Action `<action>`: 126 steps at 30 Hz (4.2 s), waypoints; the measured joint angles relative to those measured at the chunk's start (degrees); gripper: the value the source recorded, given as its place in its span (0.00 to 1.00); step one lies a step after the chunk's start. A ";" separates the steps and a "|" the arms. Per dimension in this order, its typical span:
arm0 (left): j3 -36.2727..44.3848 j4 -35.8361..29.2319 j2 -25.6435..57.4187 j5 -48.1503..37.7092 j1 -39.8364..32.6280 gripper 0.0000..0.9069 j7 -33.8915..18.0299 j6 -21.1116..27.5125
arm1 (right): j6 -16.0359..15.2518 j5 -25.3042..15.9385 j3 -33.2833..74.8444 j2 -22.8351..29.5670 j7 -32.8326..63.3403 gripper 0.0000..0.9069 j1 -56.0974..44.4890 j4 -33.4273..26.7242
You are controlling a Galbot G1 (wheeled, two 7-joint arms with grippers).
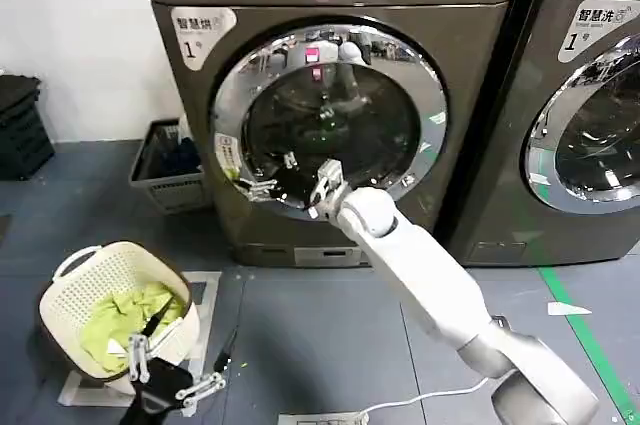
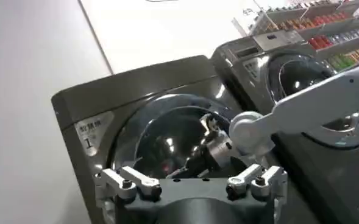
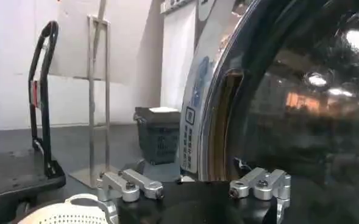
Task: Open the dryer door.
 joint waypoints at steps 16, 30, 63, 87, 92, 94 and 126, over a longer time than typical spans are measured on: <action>0.01 0.00 -0.40 0.18 0.02 1.00 -0.02 -0.14 | 1.05 -0.37 -1.24 1.79 -1.05 1.00 2.87 -4.37; 0.25 -0.07 -0.82 0.47 0.12 1.00 -0.02 -0.27 | 1.36 -0.38 -2.72 3.27 -1.74 1.00 4.97 -7.07; -0.30 -0.40 -0.91 -0.65 -0.41 1.00 -0.42 1.04 | 1.80 2.64 -7.05 0.69 -10.28 1.00 5.04 -2.69; -7.29 -0.27 2.71 -10.73 -12.71 1.00 -2.08 22.44 | 1.71 8.86 -9.56 -7.96 -12.51 1.00 1.94 10.55; -6.42 0.47 4.20 -11.84 -16.50 1.00 -2.43 25.78 | 2.60 10.01 -9.60 -11.49 -14.11 1.00 0.64 14.43; -5.83 0.83 4.84 -12.23 -17.98 1.00 -2.60 26.75 | 3.08 10.57 -9.50 -13.08 -15.03 1.00 0.08 15.88; 5.37 9.24 15.10 -10.20 -33.37 1.00 -5.87 33.34 | 12.22 15.51 -0.40 -32.71 -42.39 1.00 -9.44 27.31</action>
